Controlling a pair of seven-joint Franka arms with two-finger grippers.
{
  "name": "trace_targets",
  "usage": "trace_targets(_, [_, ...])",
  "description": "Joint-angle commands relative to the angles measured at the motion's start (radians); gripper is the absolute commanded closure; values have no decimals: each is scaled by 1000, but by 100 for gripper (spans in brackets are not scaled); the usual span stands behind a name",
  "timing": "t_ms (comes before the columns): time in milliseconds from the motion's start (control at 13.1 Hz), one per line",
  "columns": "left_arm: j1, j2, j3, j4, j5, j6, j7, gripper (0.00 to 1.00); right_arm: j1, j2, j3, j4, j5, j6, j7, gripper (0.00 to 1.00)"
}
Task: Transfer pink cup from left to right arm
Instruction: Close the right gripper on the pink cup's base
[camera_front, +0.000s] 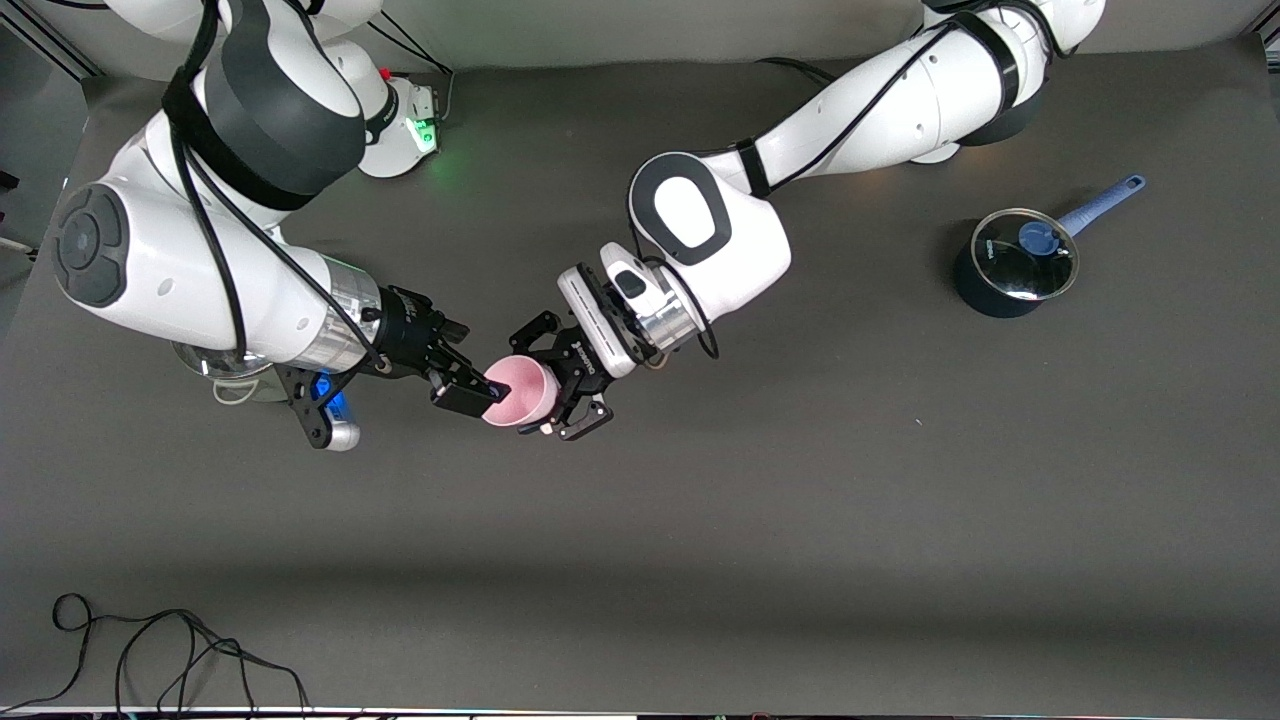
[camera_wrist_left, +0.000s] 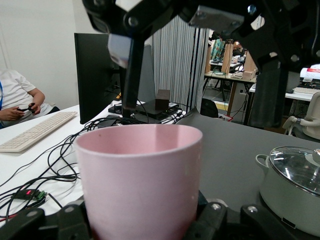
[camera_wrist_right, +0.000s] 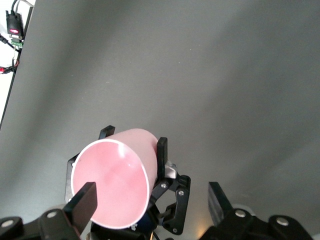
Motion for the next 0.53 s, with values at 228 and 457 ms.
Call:
trace_targets(228, [-24,-14,19,19,-10,18,-16,100,-2,37,3,37,24,-7,32,11])
trace_targets(457, [-24,-14,19,18,-10,18,-16,100,-1,35,4,44,26,-7,59,62])
